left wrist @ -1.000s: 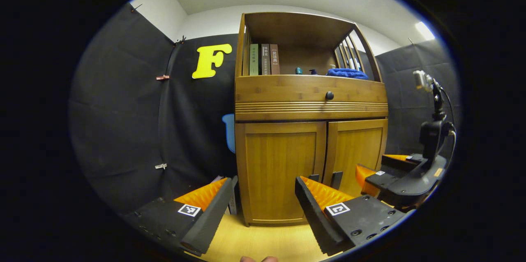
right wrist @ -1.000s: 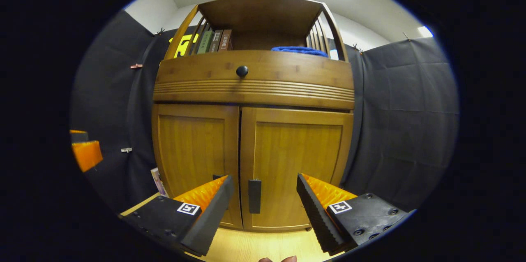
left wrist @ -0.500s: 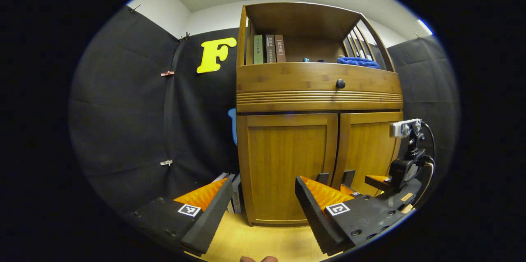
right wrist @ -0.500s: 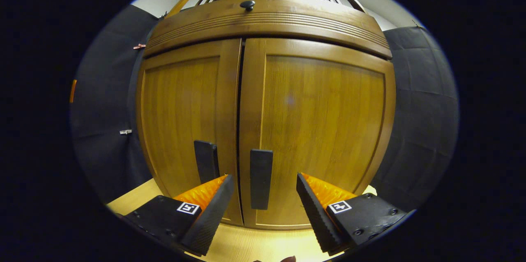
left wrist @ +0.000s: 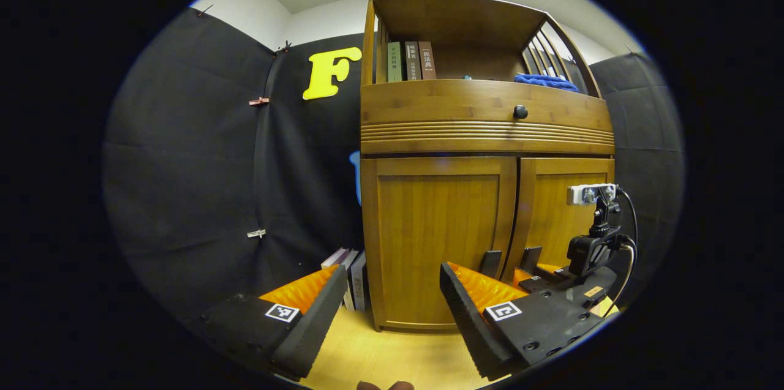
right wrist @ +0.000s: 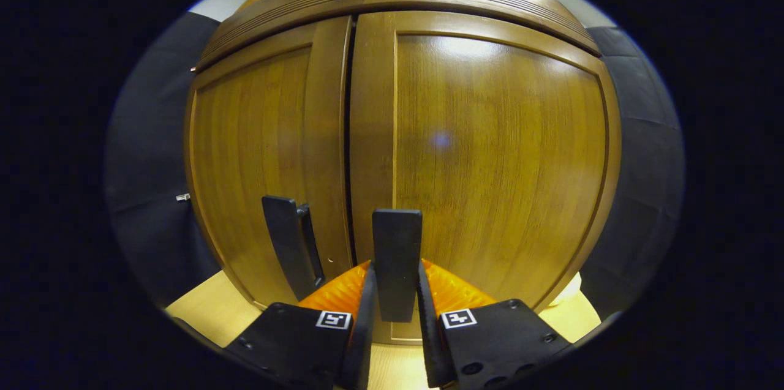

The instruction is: Open the right door of the double-door shoe cabinet with the right hand, and open the left door with the left hand.

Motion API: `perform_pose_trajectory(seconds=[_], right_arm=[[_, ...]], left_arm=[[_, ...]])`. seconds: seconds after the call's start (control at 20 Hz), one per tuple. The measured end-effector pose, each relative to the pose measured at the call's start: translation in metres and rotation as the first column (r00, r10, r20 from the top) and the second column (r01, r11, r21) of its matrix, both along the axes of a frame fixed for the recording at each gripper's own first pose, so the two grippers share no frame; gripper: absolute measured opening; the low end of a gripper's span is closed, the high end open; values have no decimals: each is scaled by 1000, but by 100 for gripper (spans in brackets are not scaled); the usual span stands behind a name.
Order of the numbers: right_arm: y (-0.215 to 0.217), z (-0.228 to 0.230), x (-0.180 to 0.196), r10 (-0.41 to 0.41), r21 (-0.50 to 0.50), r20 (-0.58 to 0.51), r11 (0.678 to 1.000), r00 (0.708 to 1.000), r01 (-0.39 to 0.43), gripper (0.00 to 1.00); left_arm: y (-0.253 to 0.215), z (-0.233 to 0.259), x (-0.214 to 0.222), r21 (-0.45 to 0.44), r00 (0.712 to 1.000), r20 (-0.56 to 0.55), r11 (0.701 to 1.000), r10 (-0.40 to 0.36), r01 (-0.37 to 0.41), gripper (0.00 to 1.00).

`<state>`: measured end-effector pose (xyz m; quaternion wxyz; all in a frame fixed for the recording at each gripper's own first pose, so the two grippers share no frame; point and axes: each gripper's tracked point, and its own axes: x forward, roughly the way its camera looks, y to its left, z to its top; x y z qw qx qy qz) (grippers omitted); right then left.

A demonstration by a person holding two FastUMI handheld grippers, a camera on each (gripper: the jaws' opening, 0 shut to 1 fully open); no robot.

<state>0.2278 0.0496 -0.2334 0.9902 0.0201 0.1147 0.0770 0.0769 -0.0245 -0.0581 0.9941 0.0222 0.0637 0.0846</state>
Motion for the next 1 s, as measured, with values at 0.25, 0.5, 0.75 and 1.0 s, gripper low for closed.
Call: perform_pose_trajectory(seconds=[0.25,0.5,0.75,1.0], right_arm=[[-2,2,-4,-10,53,-31,999,999,12,24],[-7,4,-30,44,77,-38,996,998,-41,23],[-21,6,-67,106,70,-68,992,992,-101,23],[-44,10,-103,121,82,-81,990,989,-114,23]], left_arm=[[1,0,-12,5,1000,-3,1000,15,-15,95],[-2,2,-24,9,1000,-4,1000,9,-9,95],[-13,-1,-30,8,1000,-17,1000,-21,21,95],[-27,-3,-35,-2,999,-24,999,-47,47,96]])
